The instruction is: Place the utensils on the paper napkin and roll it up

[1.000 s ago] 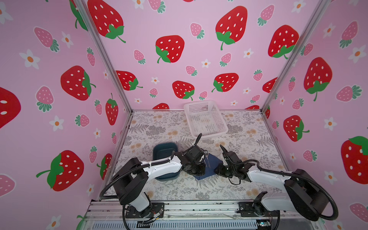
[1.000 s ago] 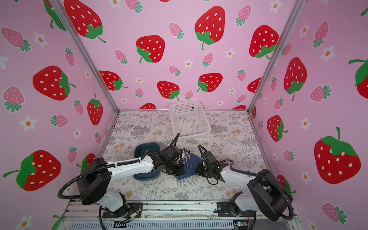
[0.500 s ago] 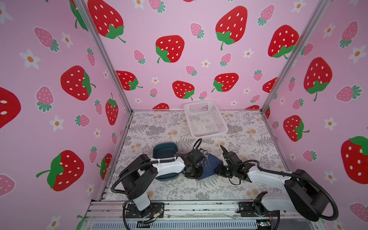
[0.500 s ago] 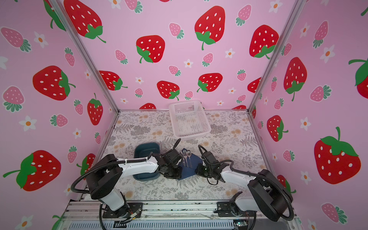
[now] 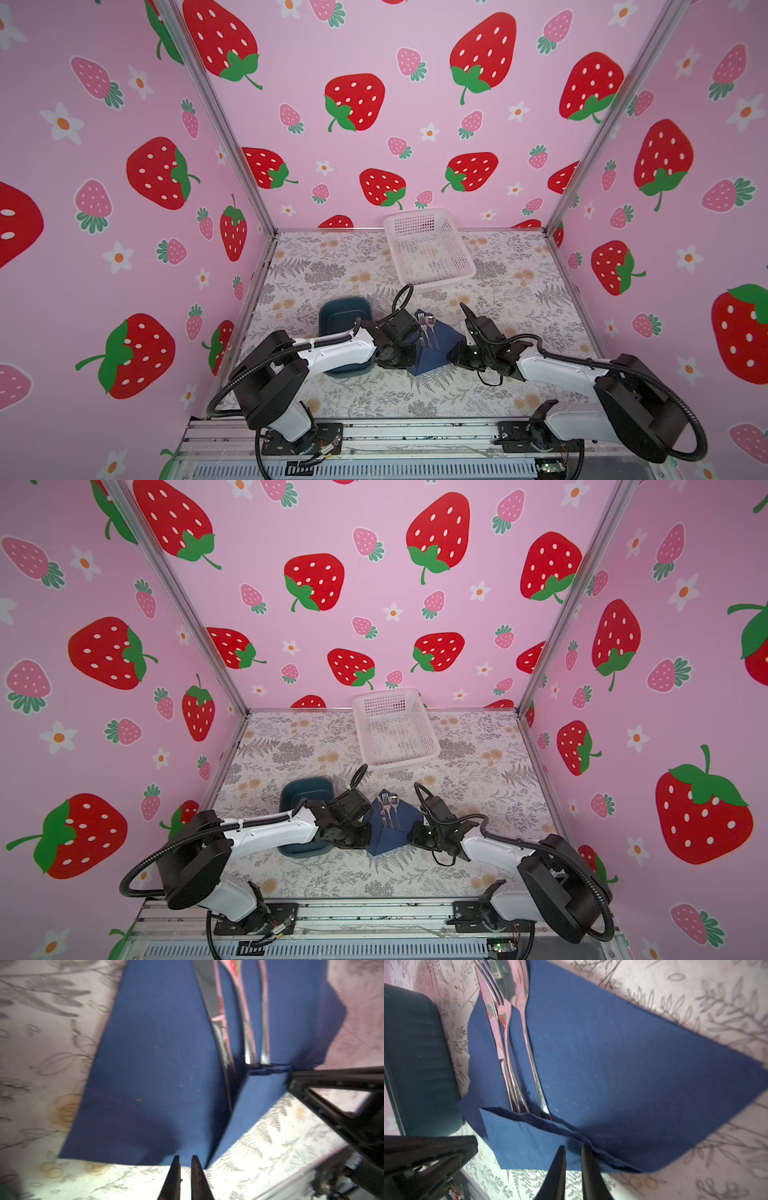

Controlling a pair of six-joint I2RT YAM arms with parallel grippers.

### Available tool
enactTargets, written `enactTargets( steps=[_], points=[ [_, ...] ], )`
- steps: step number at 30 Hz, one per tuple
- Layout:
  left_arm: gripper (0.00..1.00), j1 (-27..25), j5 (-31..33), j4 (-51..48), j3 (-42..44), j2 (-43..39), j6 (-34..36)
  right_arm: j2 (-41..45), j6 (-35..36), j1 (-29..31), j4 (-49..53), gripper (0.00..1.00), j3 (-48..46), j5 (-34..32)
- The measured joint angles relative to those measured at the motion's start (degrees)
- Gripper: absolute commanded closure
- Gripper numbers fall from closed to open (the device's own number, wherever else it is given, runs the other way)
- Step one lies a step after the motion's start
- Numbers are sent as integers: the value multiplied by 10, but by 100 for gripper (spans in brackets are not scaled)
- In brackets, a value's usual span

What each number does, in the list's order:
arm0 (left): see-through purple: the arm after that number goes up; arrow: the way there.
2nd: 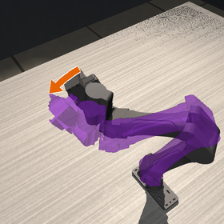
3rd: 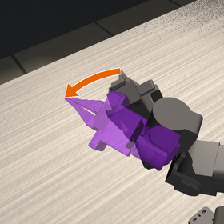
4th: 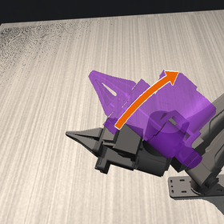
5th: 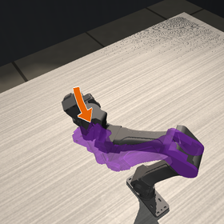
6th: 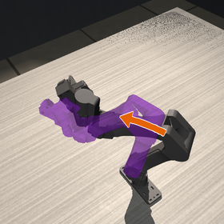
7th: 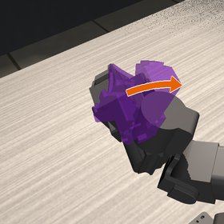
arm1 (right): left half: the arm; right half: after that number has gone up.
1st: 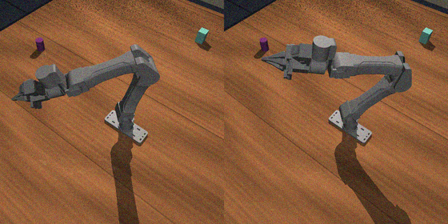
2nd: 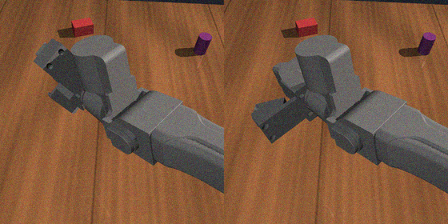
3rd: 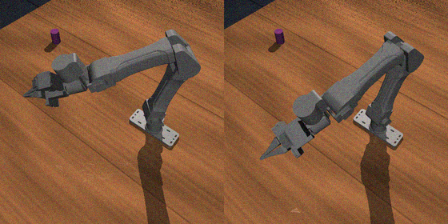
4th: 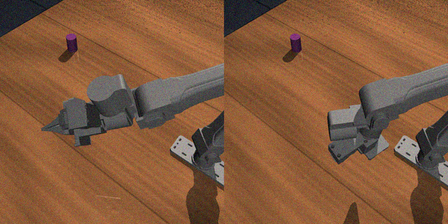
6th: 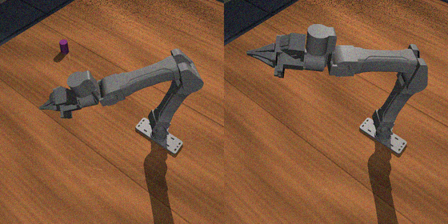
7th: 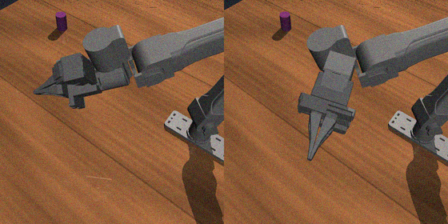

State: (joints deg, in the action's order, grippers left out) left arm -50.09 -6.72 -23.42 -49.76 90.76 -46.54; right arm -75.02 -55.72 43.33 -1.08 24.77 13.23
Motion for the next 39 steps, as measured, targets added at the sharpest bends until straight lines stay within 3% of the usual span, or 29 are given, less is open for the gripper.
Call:
enactTargets(
  steps=[11, 21, 27, 39],
  points=[
    [89, 11, 43, -31, 3, 19, -18, 0, 0, 0, 0, 81, 0, 0],
    [83, 3, 61, -71, -8, -38, 5, 0, -2, 0, -1, 81, 0, 0],
    [83, -28, 2, -20, -59, -49, 38, 0, -6, 0, -1, 81, 0, 0],
    [89, -70, -85, 5, -167, 106, 59, 0, -15, 0, -4, 81, -1, 1]
  ],
)
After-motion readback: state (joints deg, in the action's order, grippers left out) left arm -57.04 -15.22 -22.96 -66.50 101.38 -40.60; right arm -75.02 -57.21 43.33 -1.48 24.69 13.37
